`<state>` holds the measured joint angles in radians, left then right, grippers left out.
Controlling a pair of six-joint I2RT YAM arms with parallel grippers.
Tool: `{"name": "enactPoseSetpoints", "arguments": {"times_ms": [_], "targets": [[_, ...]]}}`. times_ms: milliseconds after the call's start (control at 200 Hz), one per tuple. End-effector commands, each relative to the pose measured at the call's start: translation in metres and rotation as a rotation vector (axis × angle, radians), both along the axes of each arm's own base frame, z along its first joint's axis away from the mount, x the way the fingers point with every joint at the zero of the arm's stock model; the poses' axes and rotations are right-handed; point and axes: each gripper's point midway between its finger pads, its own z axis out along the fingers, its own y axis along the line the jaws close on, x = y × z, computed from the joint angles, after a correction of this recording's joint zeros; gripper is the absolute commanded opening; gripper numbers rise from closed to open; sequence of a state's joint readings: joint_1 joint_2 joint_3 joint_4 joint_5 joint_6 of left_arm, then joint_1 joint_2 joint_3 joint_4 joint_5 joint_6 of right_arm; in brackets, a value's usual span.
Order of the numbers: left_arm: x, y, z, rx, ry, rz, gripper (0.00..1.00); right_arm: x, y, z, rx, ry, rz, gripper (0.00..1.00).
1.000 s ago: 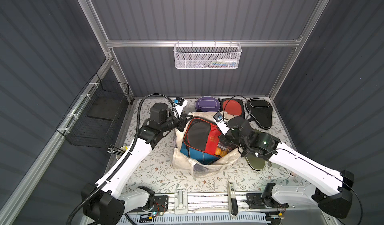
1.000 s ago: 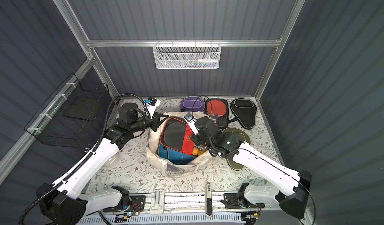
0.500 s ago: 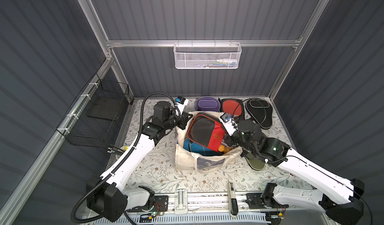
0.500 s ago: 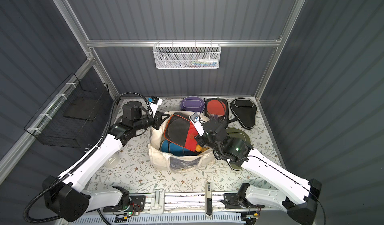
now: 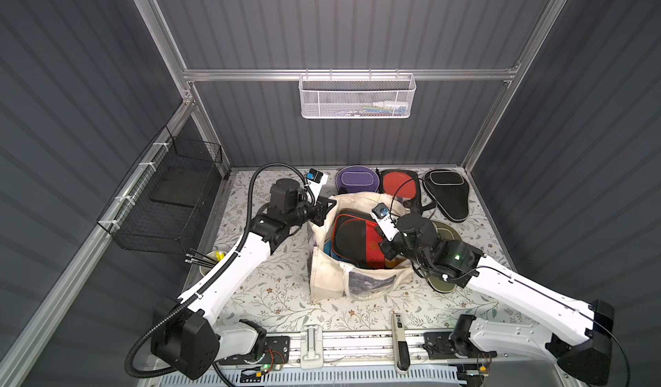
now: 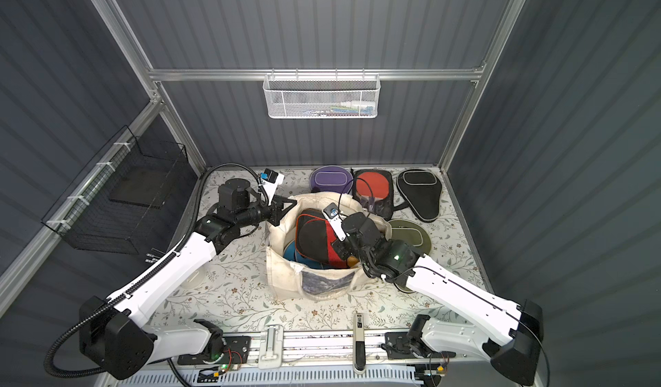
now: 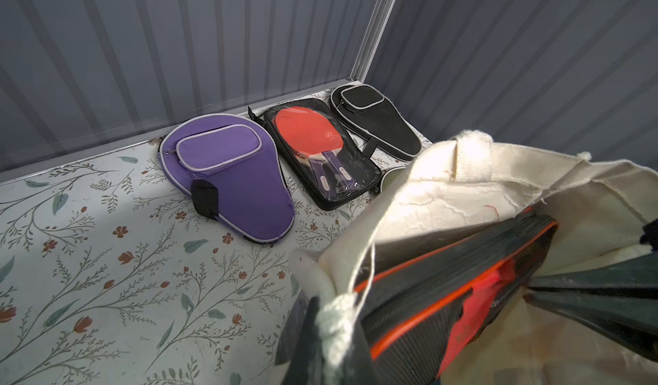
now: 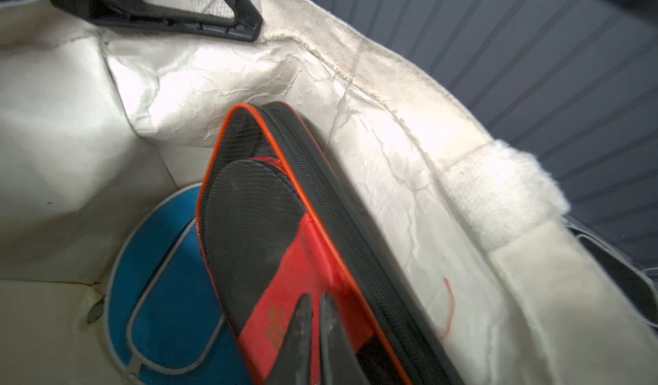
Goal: Remove the ping pong set from the canvas bag
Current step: Adjust the ping pong set in the canvas bag.
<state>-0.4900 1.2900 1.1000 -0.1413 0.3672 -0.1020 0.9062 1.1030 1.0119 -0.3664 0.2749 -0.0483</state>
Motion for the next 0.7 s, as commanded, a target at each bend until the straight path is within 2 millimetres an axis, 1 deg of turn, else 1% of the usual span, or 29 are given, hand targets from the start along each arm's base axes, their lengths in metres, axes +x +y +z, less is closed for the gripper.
{"name": "enactPoseSetpoints", "arguments": {"times_ms": [0,90,105,125,190,250,370,505,625,645,695], "targets": [[0.000,-0.009,0.028,-0.037,-0.073,-0.040,0.00,-0.006,0.008,-0.006,0.047,0.043,0.049,0.18],[-0.002,-0.011,0.039,-0.042,-0.100,-0.053,0.00,-0.011,0.007,-0.014,0.053,0.104,0.080,0.29],[-0.002,-0.011,0.041,-0.043,-0.103,-0.055,0.00,-0.012,0.007,-0.014,0.060,0.110,0.087,0.31],[-0.003,-0.011,0.042,-0.042,-0.107,-0.057,0.00,-0.014,0.003,-0.018,0.049,0.138,0.088,0.35],[-0.005,-0.010,0.047,-0.043,-0.121,-0.060,0.00,-0.014,-0.005,-0.019,0.061,0.177,0.090,0.48],[-0.007,-0.009,0.050,-0.041,-0.133,-0.064,0.00,-0.011,-0.014,-0.015,0.069,0.203,0.086,0.60],[-0.009,-0.008,0.051,-0.032,-0.140,-0.067,0.00,-0.007,-0.028,-0.003,0.047,0.204,0.087,0.76],[-0.011,-0.007,0.053,-0.030,-0.148,-0.070,0.00,-0.007,-0.031,0.014,0.027,0.199,0.127,0.86],[-0.012,-0.008,0.054,-0.029,-0.150,-0.077,0.00,-0.010,-0.026,0.027,0.035,0.195,0.181,0.92],[-0.012,-0.007,0.055,-0.029,-0.152,-0.078,0.00,-0.005,-0.023,0.020,0.019,0.220,0.183,0.93],[-0.013,-0.008,0.055,-0.028,-0.153,-0.082,0.00,-0.003,-0.021,0.020,0.012,0.229,0.193,0.94]]}}
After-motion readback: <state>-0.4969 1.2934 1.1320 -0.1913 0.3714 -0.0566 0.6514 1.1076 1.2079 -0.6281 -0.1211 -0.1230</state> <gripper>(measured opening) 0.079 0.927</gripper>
